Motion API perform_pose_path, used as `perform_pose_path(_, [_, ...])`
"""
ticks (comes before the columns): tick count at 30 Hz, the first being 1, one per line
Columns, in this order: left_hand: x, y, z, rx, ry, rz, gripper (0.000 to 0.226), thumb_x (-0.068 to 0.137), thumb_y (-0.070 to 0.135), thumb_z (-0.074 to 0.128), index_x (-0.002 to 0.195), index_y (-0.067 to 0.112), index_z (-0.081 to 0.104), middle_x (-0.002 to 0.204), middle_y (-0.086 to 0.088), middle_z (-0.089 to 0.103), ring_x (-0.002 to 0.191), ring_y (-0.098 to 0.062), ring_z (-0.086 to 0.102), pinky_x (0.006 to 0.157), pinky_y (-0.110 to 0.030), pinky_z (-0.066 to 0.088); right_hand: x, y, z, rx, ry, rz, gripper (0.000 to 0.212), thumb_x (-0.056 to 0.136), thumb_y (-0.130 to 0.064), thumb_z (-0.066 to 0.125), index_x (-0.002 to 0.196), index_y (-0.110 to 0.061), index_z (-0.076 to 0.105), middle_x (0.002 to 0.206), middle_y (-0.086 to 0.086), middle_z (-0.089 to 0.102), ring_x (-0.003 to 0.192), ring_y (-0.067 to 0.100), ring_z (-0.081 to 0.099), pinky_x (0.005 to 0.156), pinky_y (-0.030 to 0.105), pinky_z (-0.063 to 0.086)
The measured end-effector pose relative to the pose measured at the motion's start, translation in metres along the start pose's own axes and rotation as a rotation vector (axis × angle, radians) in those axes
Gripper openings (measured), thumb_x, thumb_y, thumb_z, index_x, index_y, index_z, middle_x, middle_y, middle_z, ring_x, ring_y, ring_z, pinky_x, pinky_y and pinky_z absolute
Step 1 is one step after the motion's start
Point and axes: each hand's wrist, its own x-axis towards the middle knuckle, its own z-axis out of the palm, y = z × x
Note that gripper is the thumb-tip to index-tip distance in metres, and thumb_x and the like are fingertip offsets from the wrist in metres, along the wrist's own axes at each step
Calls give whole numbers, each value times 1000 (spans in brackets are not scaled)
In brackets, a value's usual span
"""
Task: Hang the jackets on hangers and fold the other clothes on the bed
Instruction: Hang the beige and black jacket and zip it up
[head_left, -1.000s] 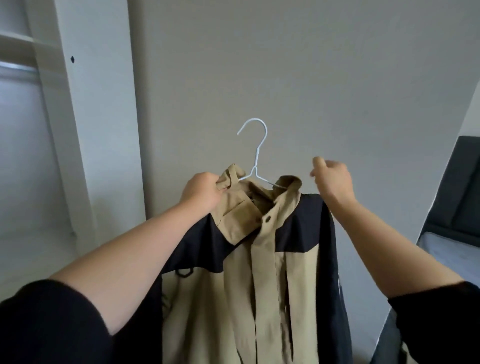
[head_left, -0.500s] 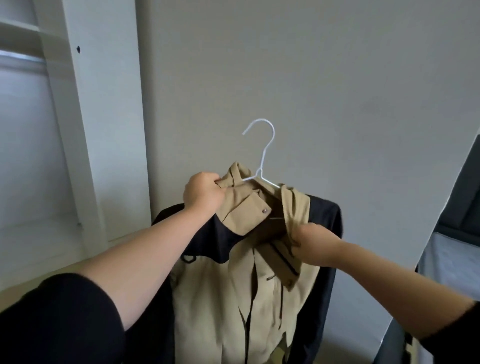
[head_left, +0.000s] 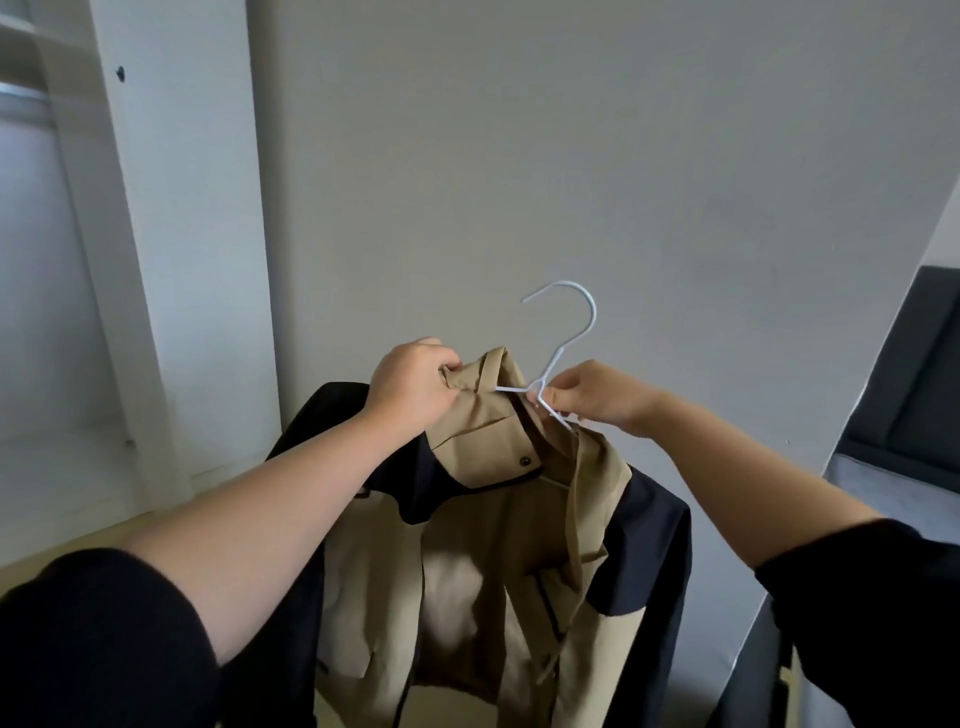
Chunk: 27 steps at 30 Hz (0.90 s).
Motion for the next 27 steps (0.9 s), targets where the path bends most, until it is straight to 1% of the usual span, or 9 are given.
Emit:
perform_pose_path(3, [-4, 3, 4, -39, -26, -4, 15, 75, 5, 64, 66, 16, 67, 61, 6, 44, 62, -18, 45, 52, -24, 26, 2, -8, 2, -61, -195, 11, 26, 82, -36, 72, 66, -16, 69, 68, -6, 61, 69, 9, 53, 66, 22, 43])
perform_pose_path(5, [-8, 3, 7, -67, -40, -10, 16, 75, 5, 66, 65, 17, 66, 62, 6, 45, 61, -16, 45, 54, -25, 28, 2, -12, 1, -135, -247, -19, 32, 81, -17, 70, 53, -19, 57, 60, -5, 55, 60, 9, 50, 57, 15, 41])
perform_pose_path(9, [-8, 2, 7, -80, -73, 25, 9, 75, 7, 67, 68, 12, 67, 62, 6, 45, 61, -17, 45, 53, -25, 30, 6, -20, -11, -398, 281, -200, 34, 80, -7, 59, 53, -11, 39, 58, 2, 44, 60, 16, 41, 58, 26, 37])
perform_pose_path(11, [-3, 2, 4, -60, -100, 47, 8, 75, 10, 68, 67, 11, 66, 64, 5, 47, 64, -18, 49, 55, -26, 32, 7, -24, -5, -180, 431, -222, 36, 79, -4, 57, 50, -13, 38, 52, 3, 42, 50, 13, 39, 51, 25, 35])
perform_pose_path(15, [-4, -6, 4, -76, -56, -6, 16, 74, 11, 70, 61, 15, 62, 61, 5, 44, 57, -13, 43, 53, -26, 29, -2, -20, -6, 855, 206, -122, 30, 92, -6, 48, 64, -9, 57, 59, 6, 56, 51, 17, 51, 48, 27, 44])
perform_pose_path(18, [-11, -17, 7, -62, 2, -40, 13, 75, 11, 71, 63, 10, 65, 61, 4, 45, 58, -15, 43, 53, -29, 31, -7, 12, -16, 339, 242, -9, 28, 98, -30, 49, 94, -6, 63, 90, 7, 65, 80, 21, 60, 71, 36, 51])
perform_pose_path(21, [-11, -22, 9, -73, 49, -68, 13, 75, 10, 69, 63, 12, 65, 63, 4, 49, 60, -15, 47, 55, -29, 35, -17, 32, -8, 15, -165, 29, 39, 89, -52, 57, 100, -15, 63, 96, -4, 66, 87, 8, 60, 77, 23, 47])
perform_pose_path(23, [-10, -21, 11, -106, 72, -84, 16, 73, 7, 68, 61, 17, 62, 62, 6, 48, 59, -11, 45, 53, -25, 33, -18, 36, 3, -119, -270, 51, 30, 79, -47, 73, 91, -20, 65, 86, -11, 68, 80, 2, 62, 70, 15, 44])
perform_pose_path(27, [-2, -17, 11, -119, -34, -86, 15, 72, 14, 74, 67, 24, 64, 69, 7, 53, 68, -16, 51, 58, -25, 37, -3, 42, 23, -269, 116, 18, 34, 79, -39, 75, 59, -20, 54, 59, -8, 54, 55, 8, 49, 50, 15, 35])
